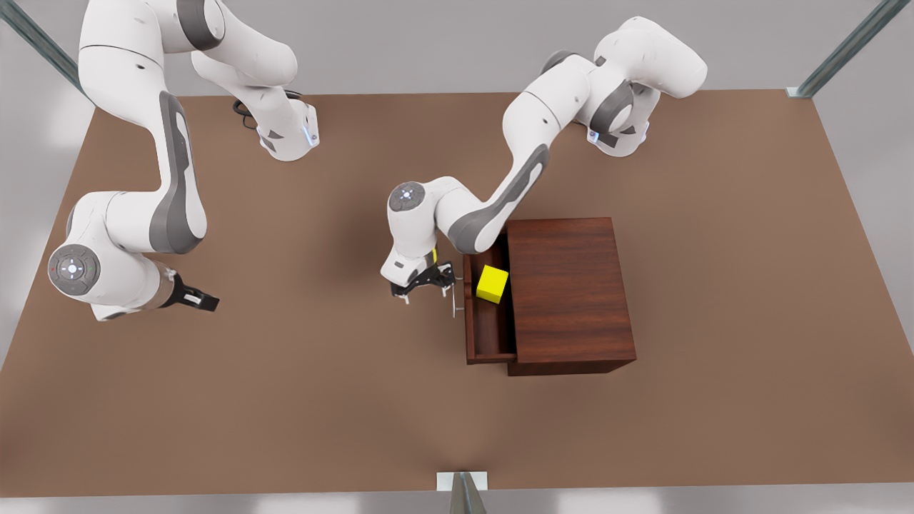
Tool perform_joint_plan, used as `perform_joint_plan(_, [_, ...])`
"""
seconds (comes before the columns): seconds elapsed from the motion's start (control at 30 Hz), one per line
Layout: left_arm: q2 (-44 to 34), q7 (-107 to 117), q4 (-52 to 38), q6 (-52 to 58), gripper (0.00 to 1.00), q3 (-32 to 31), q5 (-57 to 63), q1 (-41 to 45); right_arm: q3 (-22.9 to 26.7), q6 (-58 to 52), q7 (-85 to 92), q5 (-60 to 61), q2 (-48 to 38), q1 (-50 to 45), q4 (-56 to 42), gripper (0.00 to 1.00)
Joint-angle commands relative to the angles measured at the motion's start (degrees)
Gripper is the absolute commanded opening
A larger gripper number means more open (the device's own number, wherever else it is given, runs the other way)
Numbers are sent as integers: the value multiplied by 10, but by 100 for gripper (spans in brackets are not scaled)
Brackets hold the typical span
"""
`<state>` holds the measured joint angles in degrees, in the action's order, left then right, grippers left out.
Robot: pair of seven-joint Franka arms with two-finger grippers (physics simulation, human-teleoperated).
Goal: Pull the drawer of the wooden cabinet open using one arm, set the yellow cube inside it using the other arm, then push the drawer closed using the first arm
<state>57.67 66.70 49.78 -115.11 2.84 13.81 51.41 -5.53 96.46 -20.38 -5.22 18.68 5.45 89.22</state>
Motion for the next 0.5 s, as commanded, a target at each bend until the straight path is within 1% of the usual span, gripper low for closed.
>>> perform_joint_plan(0.0, [-1, 102, 5, 5, 100, 1, 6, 2, 0, 0, 211, 1, 0, 0, -1, 100])
perform_joint_plan(0.27, [-5, 72, 32, 6, 100, 2, 5, 0, 0, 0, 205, 1, 1, -1, -1, 100])
perform_joint_plan(0.47, [-20, 26, 41, 53, 100, 8, 4, -10, 0, 0, 195, 1, 3, -1, -2, 100])
